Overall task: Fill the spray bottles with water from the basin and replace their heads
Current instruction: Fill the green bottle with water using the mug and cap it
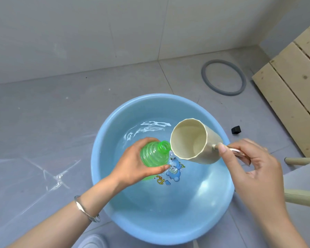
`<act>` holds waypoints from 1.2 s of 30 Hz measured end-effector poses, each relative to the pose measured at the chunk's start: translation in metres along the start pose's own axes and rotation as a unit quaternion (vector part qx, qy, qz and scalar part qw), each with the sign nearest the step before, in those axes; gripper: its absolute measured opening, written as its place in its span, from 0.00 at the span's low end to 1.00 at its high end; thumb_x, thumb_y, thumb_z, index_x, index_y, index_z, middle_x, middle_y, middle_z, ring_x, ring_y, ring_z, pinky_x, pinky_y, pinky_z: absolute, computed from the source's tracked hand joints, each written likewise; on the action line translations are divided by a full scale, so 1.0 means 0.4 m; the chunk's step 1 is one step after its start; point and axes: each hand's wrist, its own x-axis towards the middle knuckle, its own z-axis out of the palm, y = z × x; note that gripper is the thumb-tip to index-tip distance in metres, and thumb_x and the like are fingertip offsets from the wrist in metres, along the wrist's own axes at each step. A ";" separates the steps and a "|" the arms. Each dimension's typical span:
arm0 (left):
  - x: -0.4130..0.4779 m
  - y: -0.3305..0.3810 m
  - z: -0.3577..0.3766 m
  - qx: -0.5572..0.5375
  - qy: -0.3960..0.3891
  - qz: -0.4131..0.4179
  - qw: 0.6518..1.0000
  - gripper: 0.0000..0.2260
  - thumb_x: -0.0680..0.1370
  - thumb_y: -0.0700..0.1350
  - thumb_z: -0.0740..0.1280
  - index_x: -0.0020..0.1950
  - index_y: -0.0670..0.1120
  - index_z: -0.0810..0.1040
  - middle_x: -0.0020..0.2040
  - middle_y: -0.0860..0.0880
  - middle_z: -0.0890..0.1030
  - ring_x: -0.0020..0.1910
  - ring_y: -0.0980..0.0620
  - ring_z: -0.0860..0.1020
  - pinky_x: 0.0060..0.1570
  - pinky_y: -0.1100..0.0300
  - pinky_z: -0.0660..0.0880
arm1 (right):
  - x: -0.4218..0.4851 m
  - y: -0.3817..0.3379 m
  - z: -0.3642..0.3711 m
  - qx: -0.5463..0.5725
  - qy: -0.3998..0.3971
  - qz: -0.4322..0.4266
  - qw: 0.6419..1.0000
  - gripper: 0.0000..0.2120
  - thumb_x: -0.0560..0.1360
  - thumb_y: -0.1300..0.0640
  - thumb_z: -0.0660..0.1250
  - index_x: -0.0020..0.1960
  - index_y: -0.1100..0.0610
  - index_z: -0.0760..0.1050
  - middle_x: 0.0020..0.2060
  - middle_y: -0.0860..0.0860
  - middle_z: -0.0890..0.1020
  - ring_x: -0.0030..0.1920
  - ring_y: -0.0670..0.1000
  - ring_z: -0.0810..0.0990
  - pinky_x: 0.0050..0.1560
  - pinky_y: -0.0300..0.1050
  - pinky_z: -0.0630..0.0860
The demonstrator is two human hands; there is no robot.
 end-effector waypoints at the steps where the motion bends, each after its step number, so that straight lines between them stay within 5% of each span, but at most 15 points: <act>1: 0.000 0.000 0.002 0.001 -0.001 0.002 1.000 0.25 0.58 0.67 0.74 0.52 0.67 0.71 0.54 0.67 0.78 0.57 0.68 0.74 0.57 0.75 0.66 | -0.001 0.000 -0.002 -0.021 0.003 -0.013 1.000 0.13 0.72 0.45 0.63 0.34 0.52 0.73 0.35 0.46 0.76 0.39 0.40 0.72 0.43 0.32 0.65; 10: 0.003 0.008 0.005 0.016 -0.012 0.004 1.000 0.26 0.63 0.55 0.80 0.55 0.64 0.71 0.56 0.62 0.78 0.55 0.67 0.73 0.54 0.80 0.62 | 0.000 -0.012 -0.005 -0.113 0.020 -0.080 0.990 0.11 0.73 0.52 0.66 0.35 0.54 0.72 0.31 0.43 0.74 0.36 0.46 0.71 0.51 0.41 0.63; 27: -0.005 0.009 0.000 0.016 -0.007 0.007 1.000 0.26 0.62 0.55 0.80 0.53 0.66 0.70 0.52 0.70 0.75 0.52 0.78 0.70 0.52 0.82 0.61 | 0.001 -0.062 -0.016 -0.199 0.063 -0.163 0.964 0.11 0.74 0.55 0.66 0.36 0.58 0.76 0.30 0.47 0.72 0.32 0.53 0.70 0.52 0.42 0.61; 36: -0.006 0.007 0.003 0.009 -0.005 0.002 1.000 0.26 0.59 0.60 0.79 0.52 0.67 0.70 0.53 0.67 0.77 0.55 0.72 0.72 0.53 0.80 0.63 | -0.003 -0.076 -0.021 -0.236 0.076 -0.214 0.945 0.10 0.75 0.56 0.66 0.36 0.58 0.76 0.33 0.43 0.65 0.35 0.49 0.66 0.51 0.41 0.60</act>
